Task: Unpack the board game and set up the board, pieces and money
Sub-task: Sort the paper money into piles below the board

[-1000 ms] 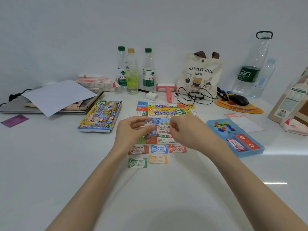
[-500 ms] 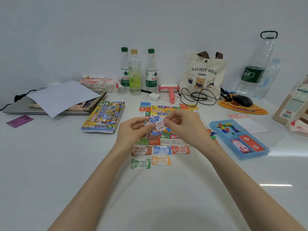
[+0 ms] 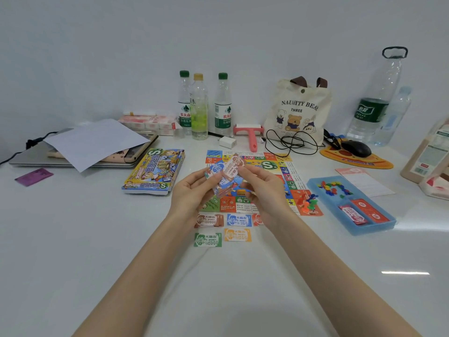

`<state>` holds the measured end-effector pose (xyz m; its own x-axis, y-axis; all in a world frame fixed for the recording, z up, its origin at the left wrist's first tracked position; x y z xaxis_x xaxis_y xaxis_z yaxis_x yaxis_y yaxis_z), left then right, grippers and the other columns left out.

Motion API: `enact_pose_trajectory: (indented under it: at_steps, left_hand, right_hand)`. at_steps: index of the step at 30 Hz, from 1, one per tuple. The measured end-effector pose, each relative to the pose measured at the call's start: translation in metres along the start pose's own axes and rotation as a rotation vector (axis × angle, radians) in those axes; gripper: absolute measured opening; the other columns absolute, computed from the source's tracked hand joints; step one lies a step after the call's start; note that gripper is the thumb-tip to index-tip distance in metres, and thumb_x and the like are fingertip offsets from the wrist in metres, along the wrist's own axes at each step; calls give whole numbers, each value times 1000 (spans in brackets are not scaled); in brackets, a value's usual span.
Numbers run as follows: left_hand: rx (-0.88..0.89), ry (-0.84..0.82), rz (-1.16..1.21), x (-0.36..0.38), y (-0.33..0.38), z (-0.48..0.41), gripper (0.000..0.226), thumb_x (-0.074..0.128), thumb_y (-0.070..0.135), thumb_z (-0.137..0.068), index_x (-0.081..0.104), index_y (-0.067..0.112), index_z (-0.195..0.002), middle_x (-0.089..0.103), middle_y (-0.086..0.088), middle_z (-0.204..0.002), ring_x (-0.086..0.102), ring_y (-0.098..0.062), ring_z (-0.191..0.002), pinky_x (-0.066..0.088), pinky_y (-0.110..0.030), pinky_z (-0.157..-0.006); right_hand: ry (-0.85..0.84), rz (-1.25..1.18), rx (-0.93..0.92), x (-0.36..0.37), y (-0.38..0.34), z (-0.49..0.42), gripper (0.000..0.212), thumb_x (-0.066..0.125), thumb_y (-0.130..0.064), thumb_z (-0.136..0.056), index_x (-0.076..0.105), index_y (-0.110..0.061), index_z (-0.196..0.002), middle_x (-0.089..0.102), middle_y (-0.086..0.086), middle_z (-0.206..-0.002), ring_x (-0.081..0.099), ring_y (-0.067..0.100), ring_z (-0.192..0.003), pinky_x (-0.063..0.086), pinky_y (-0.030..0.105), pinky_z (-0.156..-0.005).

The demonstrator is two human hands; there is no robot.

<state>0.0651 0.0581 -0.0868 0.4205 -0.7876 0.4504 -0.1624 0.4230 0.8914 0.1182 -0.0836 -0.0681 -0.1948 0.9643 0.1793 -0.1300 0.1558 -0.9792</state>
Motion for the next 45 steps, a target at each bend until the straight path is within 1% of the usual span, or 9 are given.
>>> enact_pose_trajectory:
  at_steps: [4,10,18,23,28,33,37,42,45]
  left_hand:
    - [59,104,41,-12,10,-3,25,71,2,-80,64,10,-102,73,-5,-90,70,-6,-68,53,-14,-59]
    - [100,227,70,-36,18,-14,37,73,2,-80,60,5,-115,70,-5,-92,69,-4,-68,53,-14,-62]
    - [111,273,38,-48,17,-20,46,75,3,-79,58,5,-121,70,-9,-101,68,-9,-79,56,-16,-67]
    - [116,254,52,-46,20,-19,40,73,2,-80,58,10,-116,70,-7,-98,69,-8,-77,56,-16,-68]
    - [121,251,37,-46,19,-21,40,74,2,-80,59,8,-117,70,-7,-98,68,-14,-84,56,-22,-79]
    - [124,260,35,-47,18,-22,41,74,3,-80,57,10,-117,70,-5,-98,67,-15,-87,56,-19,-77]
    - [127,258,12,-47,17,-22,41,74,4,-80,59,8,-118,70,-3,-95,68,-12,-83,56,-18,-75]
    - [114,258,9,-47,16,-22,48,75,5,-79,58,4,-125,70,-8,-103,68,-12,-85,56,-18,-72]
    - [82,196,61,-43,17,-20,47,73,4,-80,59,1,-125,72,-8,-102,70,-9,-78,55,-16,-67]
  right_hand:
    - [-42,153,-75,-6,-15,-4,8,72,-21,-85,71,-21,-93,69,-9,-84,56,3,-62,44,14,-55]
    - [-426,660,-190,5,-18,-4,10,75,-16,-82,76,-14,-91,74,-5,-79,65,-4,-65,45,6,-58]
    - [-632,1016,-211,39,2,-15,9,80,-30,-75,79,-25,-82,75,-9,-77,70,14,-85,56,38,-85]
    - [-636,1056,-178,43,10,-21,15,78,-27,-79,79,-19,-93,75,-7,-88,68,10,-89,56,29,-85]
    - [-618,1059,-193,45,14,-19,14,78,-23,-80,78,-18,-93,69,-15,-72,61,-4,-68,47,6,-59]
    - [-574,1106,-263,49,23,-20,6,81,-21,-75,77,-22,-79,74,-6,-75,70,9,-76,58,29,-78]
    - [-515,1145,-340,49,27,-21,8,82,-24,-72,75,-22,-74,73,-7,-71,69,5,-69,59,36,-77]
    - [-375,1065,-464,43,9,-17,3,76,-27,-79,74,-25,-80,69,-13,-75,64,1,-75,55,30,-73]
    - [-206,867,-511,34,-7,-17,9,64,-23,-89,73,-25,-91,65,-19,-80,56,-11,-72,40,11,-62]
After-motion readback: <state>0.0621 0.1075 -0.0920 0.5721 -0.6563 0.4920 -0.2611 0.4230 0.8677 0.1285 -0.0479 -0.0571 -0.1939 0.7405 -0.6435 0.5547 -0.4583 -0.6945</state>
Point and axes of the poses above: each hand's wrist, its own z-axis away from the middle knuckle, its own x-axis out of the palm, y = z × x, the point moved 4 cm from there along -z, towards the middle knuckle
